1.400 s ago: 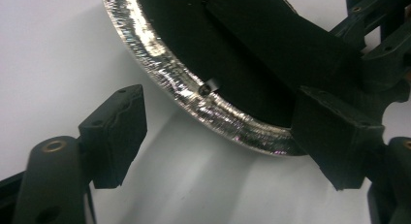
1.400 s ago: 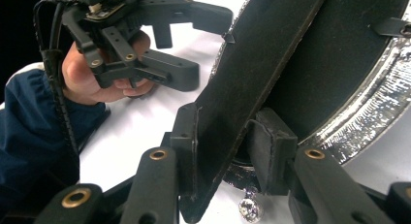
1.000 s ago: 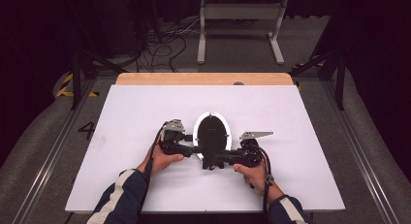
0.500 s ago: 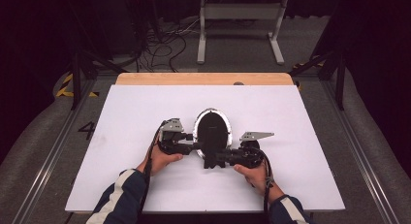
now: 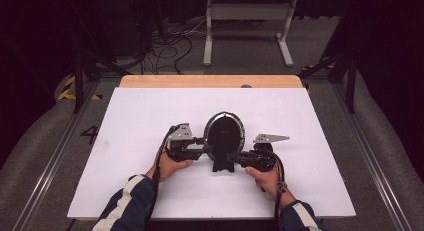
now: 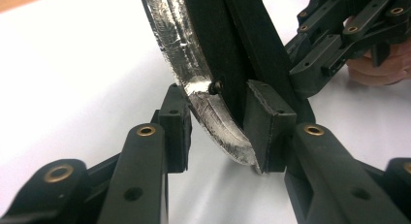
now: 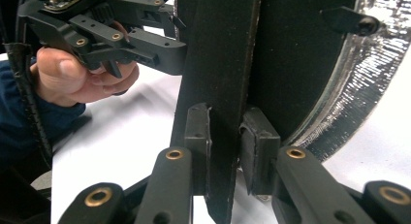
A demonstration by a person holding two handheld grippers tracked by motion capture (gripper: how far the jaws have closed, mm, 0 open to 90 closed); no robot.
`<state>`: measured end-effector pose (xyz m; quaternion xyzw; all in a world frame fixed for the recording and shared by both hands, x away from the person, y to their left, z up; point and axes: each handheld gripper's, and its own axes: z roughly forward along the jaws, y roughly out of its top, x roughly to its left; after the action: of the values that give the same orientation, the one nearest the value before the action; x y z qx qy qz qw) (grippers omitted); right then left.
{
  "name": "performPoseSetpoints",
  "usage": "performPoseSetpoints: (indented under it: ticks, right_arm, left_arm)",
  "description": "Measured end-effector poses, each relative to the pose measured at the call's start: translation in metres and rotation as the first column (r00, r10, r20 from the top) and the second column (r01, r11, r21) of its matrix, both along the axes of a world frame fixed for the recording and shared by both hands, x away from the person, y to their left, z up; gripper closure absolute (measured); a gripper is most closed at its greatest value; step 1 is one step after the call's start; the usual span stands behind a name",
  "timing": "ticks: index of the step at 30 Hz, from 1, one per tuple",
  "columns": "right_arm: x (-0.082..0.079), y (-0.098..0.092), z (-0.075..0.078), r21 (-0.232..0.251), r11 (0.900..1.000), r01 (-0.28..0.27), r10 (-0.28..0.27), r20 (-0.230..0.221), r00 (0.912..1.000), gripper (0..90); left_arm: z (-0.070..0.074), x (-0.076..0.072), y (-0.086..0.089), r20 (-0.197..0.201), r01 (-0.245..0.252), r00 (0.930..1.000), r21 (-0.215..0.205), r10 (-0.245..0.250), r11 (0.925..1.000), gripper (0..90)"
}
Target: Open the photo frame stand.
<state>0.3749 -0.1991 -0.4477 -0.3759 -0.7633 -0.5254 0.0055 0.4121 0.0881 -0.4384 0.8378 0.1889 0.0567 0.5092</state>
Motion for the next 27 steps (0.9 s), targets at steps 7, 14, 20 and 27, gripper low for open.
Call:
performPoseSetpoints:
  ticks: [7, 14, 20, 27]
  right_arm:
    - [0.0, 0.001, 0.0, 0.0, 1.0, -0.008, 0.008, -0.001, 1.0, 74.6]
    - [-0.001, 0.001, 0.001, -0.003, 1.0, -0.017, 0.017, 0.0, 0.9999, 74.8]
    - [-0.003, 0.002, 0.003, -0.008, 1.0, -0.016, 0.016, 0.015, 0.9998, 74.9]
    - [-0.005, 0.004, 0.006, -0.008, 1.0, -0.018, 0.018, 0.025, 0.9995, 75.3]
  left_arm:
    - [-0.003, -0.008, -0.008, 0.032, 0.03, 0.999, 0.067, -0.032, 0.9973, 59.6]
    - [-0.003, -0.01, -0.008, 0.034, 0.035, 0.9987, 0.069, -0.037, 0.997, 61.8]
    - [-0.001, -0.011, -0.009, 0.063, 0.013, 0.9979, 0.072, -0.017, 0.9973, 63.5]
    - [0.0, -0.012, -0.008, 0.108, -0.028, 0.9939, 0.089, 0.018, 0.9957, 65.9]
